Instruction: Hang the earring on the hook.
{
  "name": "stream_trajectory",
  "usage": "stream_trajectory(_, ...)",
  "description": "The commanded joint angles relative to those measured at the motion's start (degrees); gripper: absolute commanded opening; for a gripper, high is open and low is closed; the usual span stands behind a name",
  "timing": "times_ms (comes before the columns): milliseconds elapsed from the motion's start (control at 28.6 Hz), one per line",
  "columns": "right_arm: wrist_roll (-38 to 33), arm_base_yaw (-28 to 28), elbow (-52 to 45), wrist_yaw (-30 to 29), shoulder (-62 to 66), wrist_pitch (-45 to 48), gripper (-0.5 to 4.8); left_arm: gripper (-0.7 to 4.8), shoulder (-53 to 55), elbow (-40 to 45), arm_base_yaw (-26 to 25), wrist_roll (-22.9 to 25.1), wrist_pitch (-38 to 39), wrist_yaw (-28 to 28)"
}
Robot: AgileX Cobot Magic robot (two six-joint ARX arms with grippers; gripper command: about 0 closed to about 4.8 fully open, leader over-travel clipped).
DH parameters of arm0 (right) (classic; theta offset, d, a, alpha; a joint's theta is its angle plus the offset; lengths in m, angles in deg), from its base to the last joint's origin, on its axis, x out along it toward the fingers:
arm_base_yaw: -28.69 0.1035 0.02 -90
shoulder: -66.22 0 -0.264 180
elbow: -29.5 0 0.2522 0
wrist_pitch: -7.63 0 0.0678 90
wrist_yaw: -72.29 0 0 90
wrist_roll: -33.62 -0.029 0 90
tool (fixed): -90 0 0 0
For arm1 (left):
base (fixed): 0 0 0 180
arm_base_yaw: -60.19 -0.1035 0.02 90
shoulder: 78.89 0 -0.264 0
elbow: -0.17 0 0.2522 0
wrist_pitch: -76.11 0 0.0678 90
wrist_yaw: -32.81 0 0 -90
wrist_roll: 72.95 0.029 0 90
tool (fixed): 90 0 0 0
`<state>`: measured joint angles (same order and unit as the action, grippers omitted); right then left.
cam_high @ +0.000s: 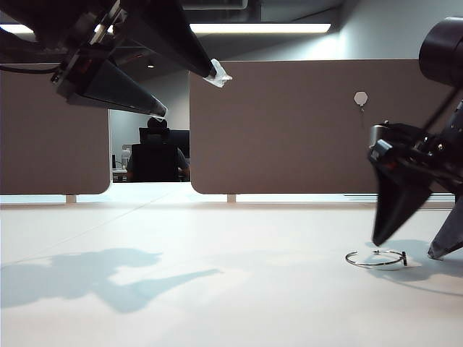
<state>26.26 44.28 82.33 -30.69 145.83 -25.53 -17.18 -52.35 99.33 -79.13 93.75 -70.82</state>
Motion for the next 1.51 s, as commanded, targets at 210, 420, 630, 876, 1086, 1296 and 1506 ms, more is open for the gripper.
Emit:
stream_trajectory(210, 0.3, 0.0, -0.4, 3.8, 0.5, -1.4, 3.28, 4.79, -0.1, -0.4, 0.0, 0.2, 0.2, 1.0)
stream_trajectory(420, 0.3, 3.1, -0.5, 8.1, 0.5, -1.5, 3.28, 4.79, -0.1, -0.4, 0.0, 0.2, 0.8, 1.0)
stream_trajectory(630, 0.0, 7.5, -0.6, 14.6, 2.9, -1.6, 3.25, 4.79, -0.2, -0.4, 0.0, 0.2, 1.9, 1.0)
stream_trajectory(876, -3.1, 8.0, -0.6, 14.9, 8.1, -3.3, 1.61, 4.79, -0.2, -0.4, 0.0, 0.2, 3.7, 1.0)
stream_trajectory(1086, -3.1, 8.2, -0.5, 14.1, 8.7, -4.5, 0.35, 4.79, -0.2, -0.4, 0.0, 0.3, 4.3, 1.0)
stream_trajectory(1296, -3.1, 8.2, -0.1, 14.1, 8.4, -4.2, -0.07, 4.79, -0.2, -0.4, 0.0, 0.3, 4.3, 2.1)
stream_trajectory(1506, -3.1, 8.2, 3.6, 14.1, 5.1, -3.8, -0.07, 4.79, -0.2, -0.4, 0.0, 0.3, 4.2, 2.3)
